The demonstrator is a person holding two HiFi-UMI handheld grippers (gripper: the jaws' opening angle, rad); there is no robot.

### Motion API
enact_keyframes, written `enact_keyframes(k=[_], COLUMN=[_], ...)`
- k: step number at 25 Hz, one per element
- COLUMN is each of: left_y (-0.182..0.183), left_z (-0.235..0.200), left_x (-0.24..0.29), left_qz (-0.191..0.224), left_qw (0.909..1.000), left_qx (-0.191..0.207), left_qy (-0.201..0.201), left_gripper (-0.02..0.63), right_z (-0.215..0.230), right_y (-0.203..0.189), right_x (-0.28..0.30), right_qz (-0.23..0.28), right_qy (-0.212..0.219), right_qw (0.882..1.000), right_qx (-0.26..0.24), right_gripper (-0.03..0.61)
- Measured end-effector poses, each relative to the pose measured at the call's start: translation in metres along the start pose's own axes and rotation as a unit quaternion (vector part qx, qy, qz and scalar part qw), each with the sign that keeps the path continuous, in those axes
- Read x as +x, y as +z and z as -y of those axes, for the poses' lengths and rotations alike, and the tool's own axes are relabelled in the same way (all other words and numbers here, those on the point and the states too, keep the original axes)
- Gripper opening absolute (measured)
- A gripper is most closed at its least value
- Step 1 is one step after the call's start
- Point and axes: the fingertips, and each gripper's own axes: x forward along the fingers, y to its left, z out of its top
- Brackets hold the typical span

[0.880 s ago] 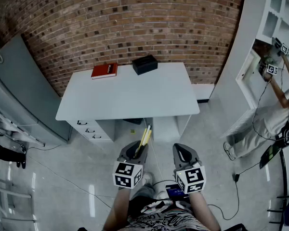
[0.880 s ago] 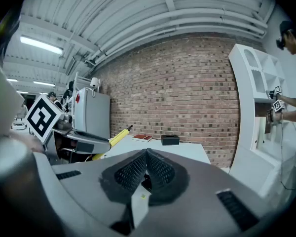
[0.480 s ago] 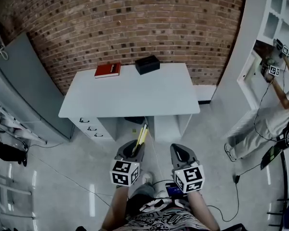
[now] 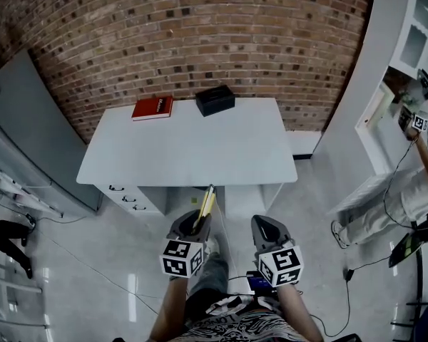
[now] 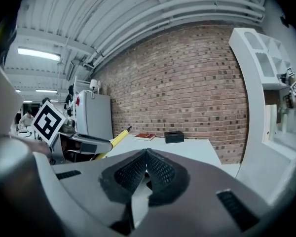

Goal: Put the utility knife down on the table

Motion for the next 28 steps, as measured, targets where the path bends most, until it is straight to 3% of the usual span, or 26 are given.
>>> enact_keyframes(k=[9, 16, 21, 28], left_y=[0.064, 0.095, 0.104, 0.108], left_z=[-0.098, -0.172, -0.2, -0.202], left_x=[0.149, 0.235, 0.274, 0.299], left_qz=[-0.021, -0.052, -0.059, -0.065], left_qw=[0.9996, 0.998, 0.9964, 0.9943], left_qx=[0.004, -0.006, -0.019, -0.016], left_qy=[-0.017, -0.036, -0.057, -0.083], left_gripper=[0.12, 0.12, 0.12, 0.12], right_z=[0.088, 0.122, 0.133, 0.151], right_y=[0.031, 0.066, 0.07, 0.072], right_x=[0.153, 0.274, 0.309, 0.316], right_qz=[-0.028, -0.051, -0.066, -0.07], right_qy=[-0.025, -0.029, -0.043, -0.074], right_qw=[0.998, 0.997, 0.995, 0.993], right_qx=[0.044, 0.049, 0.058, 0.067], right_gripper=[0.0, 0.0, 0.0, 0.0])
